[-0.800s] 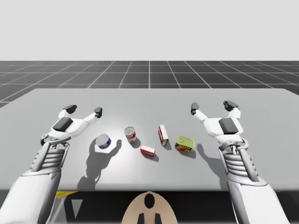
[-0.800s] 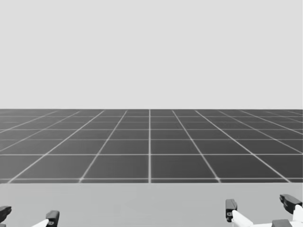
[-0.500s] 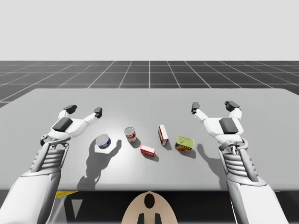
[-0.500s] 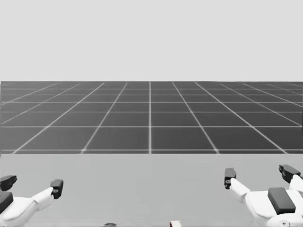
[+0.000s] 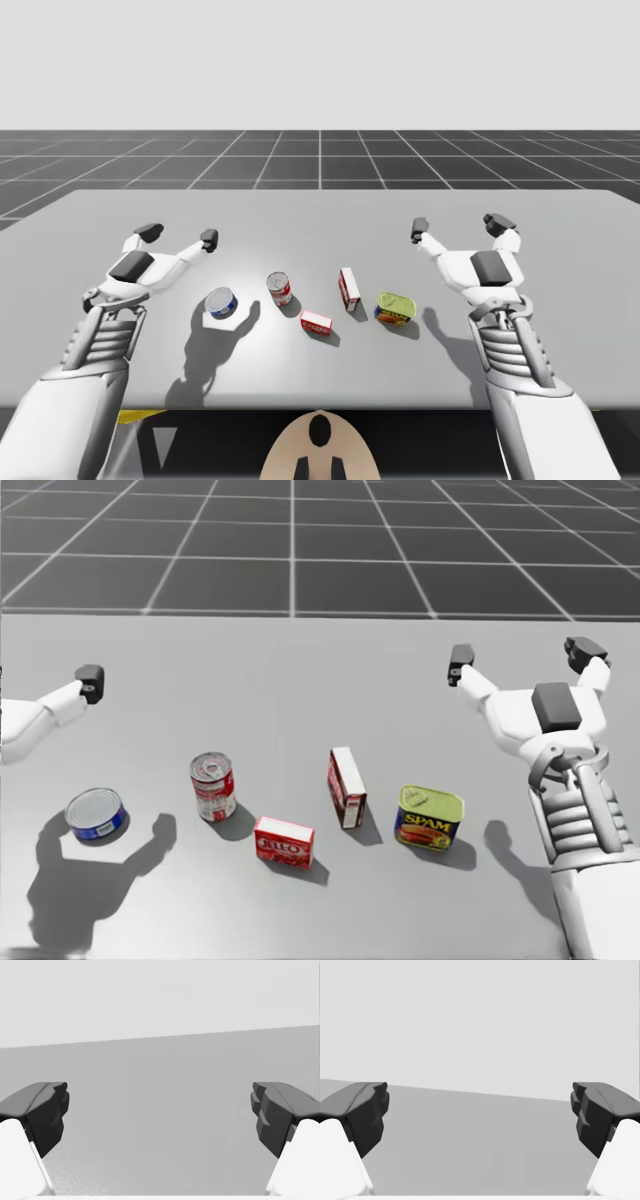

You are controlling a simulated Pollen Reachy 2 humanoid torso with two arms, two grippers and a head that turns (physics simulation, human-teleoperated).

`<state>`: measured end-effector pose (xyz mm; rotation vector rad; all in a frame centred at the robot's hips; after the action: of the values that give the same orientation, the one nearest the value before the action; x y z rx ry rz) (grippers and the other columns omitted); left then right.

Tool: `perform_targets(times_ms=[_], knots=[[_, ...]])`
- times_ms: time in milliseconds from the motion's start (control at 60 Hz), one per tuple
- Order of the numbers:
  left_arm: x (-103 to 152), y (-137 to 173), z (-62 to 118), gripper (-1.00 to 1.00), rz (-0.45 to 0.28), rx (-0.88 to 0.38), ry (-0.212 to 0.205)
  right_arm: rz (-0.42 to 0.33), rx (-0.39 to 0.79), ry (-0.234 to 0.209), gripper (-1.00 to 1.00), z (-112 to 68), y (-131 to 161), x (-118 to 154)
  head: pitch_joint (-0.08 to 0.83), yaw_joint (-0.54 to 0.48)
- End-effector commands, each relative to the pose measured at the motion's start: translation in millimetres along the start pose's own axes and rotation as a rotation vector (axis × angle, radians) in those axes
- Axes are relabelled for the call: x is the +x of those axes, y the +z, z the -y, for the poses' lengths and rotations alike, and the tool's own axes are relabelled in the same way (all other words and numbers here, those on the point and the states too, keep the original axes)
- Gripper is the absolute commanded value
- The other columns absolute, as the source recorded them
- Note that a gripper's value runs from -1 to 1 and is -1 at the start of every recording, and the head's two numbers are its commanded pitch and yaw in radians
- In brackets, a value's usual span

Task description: Lift the pudding box off the table.

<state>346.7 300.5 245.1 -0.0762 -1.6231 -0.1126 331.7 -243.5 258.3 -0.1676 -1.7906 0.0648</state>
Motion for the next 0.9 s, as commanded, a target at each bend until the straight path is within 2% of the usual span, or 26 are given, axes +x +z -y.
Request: perform_targets(times_ms=[17,117,300,350,367,383,450,483,517,567,667,800,833,867,883,900], knots=[[2,1,0.3,-1.0,0.007,-0.002,0.001,0.002,-0.001,0.003,-1.0,0.5,0,1,0.583,-0.09],[3,2,1.0,-1.0,0.01,-0.002,-0.001,0.001,0.001,0.007,-1.0,-0.1,0,0,0.615,-0.12],[4,3,2.0,-1.0,0.013,0.005,-0.003,-0.011,0.016,0.003,-1.0,-2.8,0,-1,0.619,-0.11],[4,3,2.3,-1.0,0.014,0.008,-0.003,-0.042,0.044,-0.041,-1.0,-5.0,0,1,0.615,-0.11],[4,4,2.4,-1.0,0.014,0.008,-0.001,-0.091,0.088,-0.103,-1.0,-8.6,2,4,0.614,-0.11],[4,4,2.5,-1.0,0.014,0.009,-0.001,-0.113,0.104,-0.124,-1.0,-10.1,4,5,0.613,-0.11],[3,3,2.7,-1.0,0.01,0.011,0.001,-0.187,0.162,-0.179,-1.0,-21.9,12,13,0.612,-0.11],[3,3,2.9,-1.0,0.007,0.009,0.008,-0.195,0.183,-0.182,-1.0,-25.5,15,17,0.613,-0.11],[4,4,3.8,-1.0,-0.004,-0.005,0.036,-0.229,0.21,-0.199,-1.0,-33.3,22,25,0.614,-0.11],[4,4,4.2,-1.0,-0.005,-0.009,0.039,-0.261,0.24,-0.227,-1.0,-42.4,31,37,0.618,-0.11],[5,5,4.9,-1.0,-0.002,-0.013,0.037,-0.315,0.298,-0.232,-1.0,-57.6,47,54,0.622,-0.11],[6,5,4.3,-1.0,-0.003,-0.011,0.037,-0.386,0.363,-0.229,-1.0,-74.2,60,62,0.619,-0.11],[6,5,4.4,-1.0,-0.004,-0.012,0.041,-0.428,0.391,-0.248,-1.0,-79.4,63,63,0.618,-0.11],[7,5,4.5,-1.0,-0.005,-0.016,0.047,-0.434,0.399,-0.251,-1.0,-80.8,63,62,0.618,-0.11],[9,6,5.3,-1.0,-0.01,-0.03,0.072,-0.458,0.43,-0.27,-1.0,-85.3,63,59,0.618,-0.11],[9,7,5.5,-1.0,-0.008,-0.031,0.075,-0.465,0.436,-0.274,-1.0,-86.3,62,58,0.618,-0.11]])
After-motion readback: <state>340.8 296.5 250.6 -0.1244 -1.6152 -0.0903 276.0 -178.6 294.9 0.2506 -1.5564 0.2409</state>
